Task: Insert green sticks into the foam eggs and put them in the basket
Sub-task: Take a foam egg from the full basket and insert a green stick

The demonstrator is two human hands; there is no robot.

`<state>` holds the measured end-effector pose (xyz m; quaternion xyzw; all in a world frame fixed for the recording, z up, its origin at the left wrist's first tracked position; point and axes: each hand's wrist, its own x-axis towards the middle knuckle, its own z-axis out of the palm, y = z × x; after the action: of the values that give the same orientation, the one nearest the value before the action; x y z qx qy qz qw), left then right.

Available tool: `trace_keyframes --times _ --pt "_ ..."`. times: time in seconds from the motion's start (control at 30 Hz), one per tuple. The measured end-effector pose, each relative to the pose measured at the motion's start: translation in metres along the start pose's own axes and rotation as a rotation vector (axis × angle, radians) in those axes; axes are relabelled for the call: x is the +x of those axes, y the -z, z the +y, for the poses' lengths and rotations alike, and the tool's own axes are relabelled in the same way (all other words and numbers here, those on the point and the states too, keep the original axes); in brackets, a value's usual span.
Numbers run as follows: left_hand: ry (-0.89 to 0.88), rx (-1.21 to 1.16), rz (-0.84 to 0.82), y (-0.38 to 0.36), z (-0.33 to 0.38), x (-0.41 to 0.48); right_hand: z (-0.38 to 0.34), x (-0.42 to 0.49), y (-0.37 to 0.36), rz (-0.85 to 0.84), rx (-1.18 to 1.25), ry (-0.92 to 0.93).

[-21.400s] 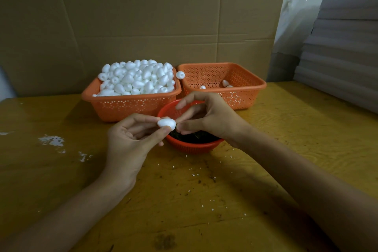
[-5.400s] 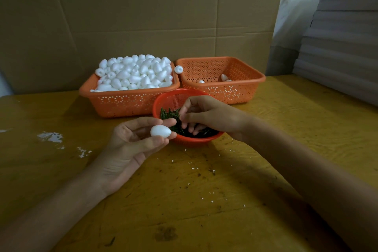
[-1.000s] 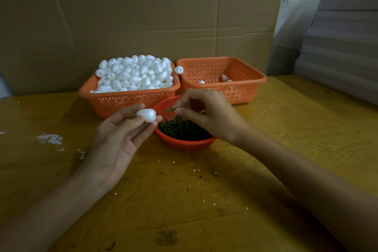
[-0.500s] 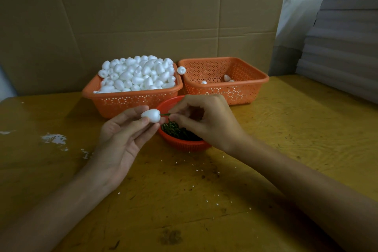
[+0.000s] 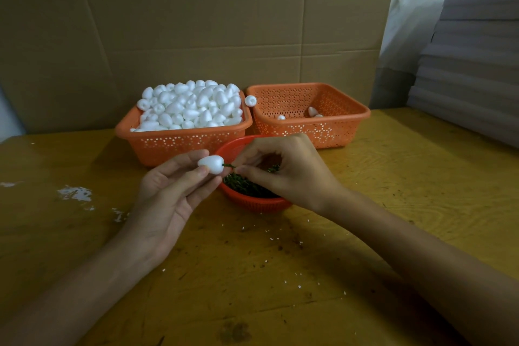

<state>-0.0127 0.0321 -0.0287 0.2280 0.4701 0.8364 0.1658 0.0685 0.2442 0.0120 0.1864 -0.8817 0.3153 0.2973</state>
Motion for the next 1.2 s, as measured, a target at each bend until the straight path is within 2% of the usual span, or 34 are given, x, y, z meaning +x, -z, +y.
trace_keyframes --times 0.3,0.67,0.9,1.2 --pt "-0.057 0.113 -0.080 -0.002 0.003 -0.002 0.001 0.000 -0.001 -0.020 0.009 0.027" --pt "-0.112 0.218 -0.055 -0.003 0.000 -0.003 0.004 -0.001 -0.008 0.011 0.035 -0.008" --pt "-0.166 0.284 -0.038 -0.008 -0.001 -0.008 0.005 -0.004 -0.015 -0.091 -0.017 0.003" --pt "-0.204 0.326 -0.053 -0.007 -0.003 -0.007 0.004 -0.004 -0.014 -0.069 -0.004 -0.014"
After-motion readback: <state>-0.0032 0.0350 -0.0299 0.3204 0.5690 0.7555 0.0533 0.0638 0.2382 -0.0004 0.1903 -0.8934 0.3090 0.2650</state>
